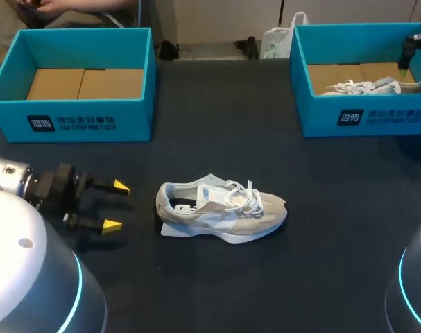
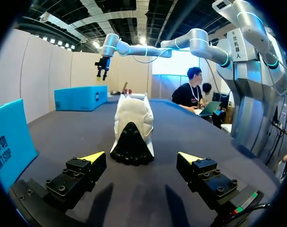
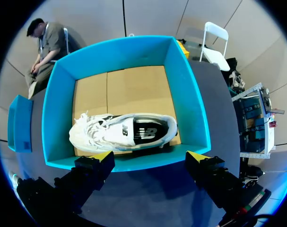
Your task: Take the shoe out of the shoebox, open the shoe tongue, remove and reinsert the insole, then place the shoe into the shoebox
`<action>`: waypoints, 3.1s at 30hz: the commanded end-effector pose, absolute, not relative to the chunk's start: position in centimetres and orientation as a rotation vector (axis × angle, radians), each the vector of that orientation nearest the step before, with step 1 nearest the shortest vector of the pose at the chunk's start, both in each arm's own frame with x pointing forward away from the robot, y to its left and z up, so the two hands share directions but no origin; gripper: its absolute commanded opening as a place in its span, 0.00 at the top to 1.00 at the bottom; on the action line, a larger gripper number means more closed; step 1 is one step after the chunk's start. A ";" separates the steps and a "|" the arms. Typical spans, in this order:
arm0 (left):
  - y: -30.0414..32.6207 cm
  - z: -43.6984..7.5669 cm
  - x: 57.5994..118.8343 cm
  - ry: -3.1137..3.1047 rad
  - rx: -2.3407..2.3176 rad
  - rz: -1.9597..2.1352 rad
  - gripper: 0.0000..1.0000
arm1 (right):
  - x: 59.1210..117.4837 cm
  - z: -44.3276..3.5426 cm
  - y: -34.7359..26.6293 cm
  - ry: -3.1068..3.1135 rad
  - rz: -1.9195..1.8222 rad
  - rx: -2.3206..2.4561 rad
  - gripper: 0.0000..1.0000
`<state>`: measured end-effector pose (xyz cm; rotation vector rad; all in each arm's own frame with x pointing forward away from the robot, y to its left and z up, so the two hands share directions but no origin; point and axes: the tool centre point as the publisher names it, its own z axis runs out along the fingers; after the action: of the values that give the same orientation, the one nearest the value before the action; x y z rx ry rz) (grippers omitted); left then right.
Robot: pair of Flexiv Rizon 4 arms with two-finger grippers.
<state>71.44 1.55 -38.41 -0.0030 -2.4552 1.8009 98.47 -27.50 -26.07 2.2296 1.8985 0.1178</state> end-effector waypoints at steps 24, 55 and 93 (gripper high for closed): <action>-5.2 -41.0 72.7 -2.453 -0.002 1.749 0.00 | 98.5 -26.1 -27.5 1.898 0.119 2.230 0.00; -10.2 -42.4 72.4 -2.472 -0.060 1.737 0.00 | 98.5 -26.1 -27.5 1.898 0.119 2.230 0.00; -10.3 -42.7 71.9 -2.479 -0.071 1.661 1.00 | 98.5 -26.1 -27.5 1.898 0.119 2.230 0.00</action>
<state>72.00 -10.36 -42.58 -0.0685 -2.4797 1.6638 98.47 -27.50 -26.07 2.2296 1.8986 0.1178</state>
